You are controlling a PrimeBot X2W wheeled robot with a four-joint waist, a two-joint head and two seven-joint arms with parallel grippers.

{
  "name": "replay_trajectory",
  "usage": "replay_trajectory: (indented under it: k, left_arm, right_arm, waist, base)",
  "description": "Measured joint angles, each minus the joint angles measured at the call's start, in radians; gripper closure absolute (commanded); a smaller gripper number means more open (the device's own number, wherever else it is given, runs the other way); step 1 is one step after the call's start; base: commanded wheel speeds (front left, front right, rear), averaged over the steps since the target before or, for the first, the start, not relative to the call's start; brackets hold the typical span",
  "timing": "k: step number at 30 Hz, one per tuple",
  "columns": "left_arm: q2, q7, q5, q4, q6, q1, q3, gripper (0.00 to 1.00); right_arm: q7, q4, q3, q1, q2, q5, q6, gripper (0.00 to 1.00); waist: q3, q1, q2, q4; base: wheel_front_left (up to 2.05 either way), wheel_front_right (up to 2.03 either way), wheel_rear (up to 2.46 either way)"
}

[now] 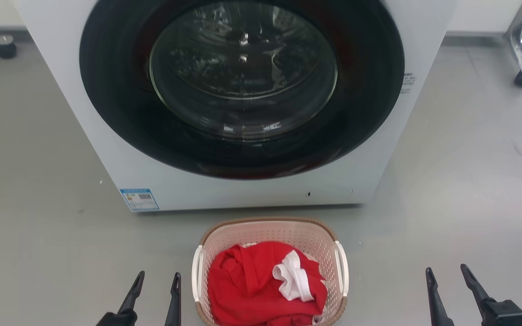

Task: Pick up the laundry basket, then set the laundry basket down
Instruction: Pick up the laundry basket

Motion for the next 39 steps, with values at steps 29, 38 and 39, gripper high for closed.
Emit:
replay_trajectory:
  k: [29,38,39]
  left_arm:
    - [-0.004,0.051,0.003,0.021,-0.020,-0.246,0.012,0.00]
    - [-0.003,0.081,0.002,0.076,-0.037,-0.374,0.019,0.00]
    - [-0.003,0.086,0.001,0.085,-0.037,-0.389,0.022,0.00]
  right_arm:
    - [0.000,0.012,-0.003,-0.222,0.036,-0.002,0.000,0.00]
    - [0.002,0.047,0.007,-0.326,0.048,-0.003,0.003,0.00]
    - [0.002,0.055,0.009,-0.341,0.050,-0.004,0.007,0.00]
  waist:
    - [0.416,0.0001,0.0001,-0.034]
    - [0.549,0.0002,0.0000,-0.044]
    - [0.564,0.0001,0.0000,-0.044]
  base:
    - [0.00,0.00,0.00]
    - [0.00,0.00,0.00]
    - [0.00,0.00,0.00]
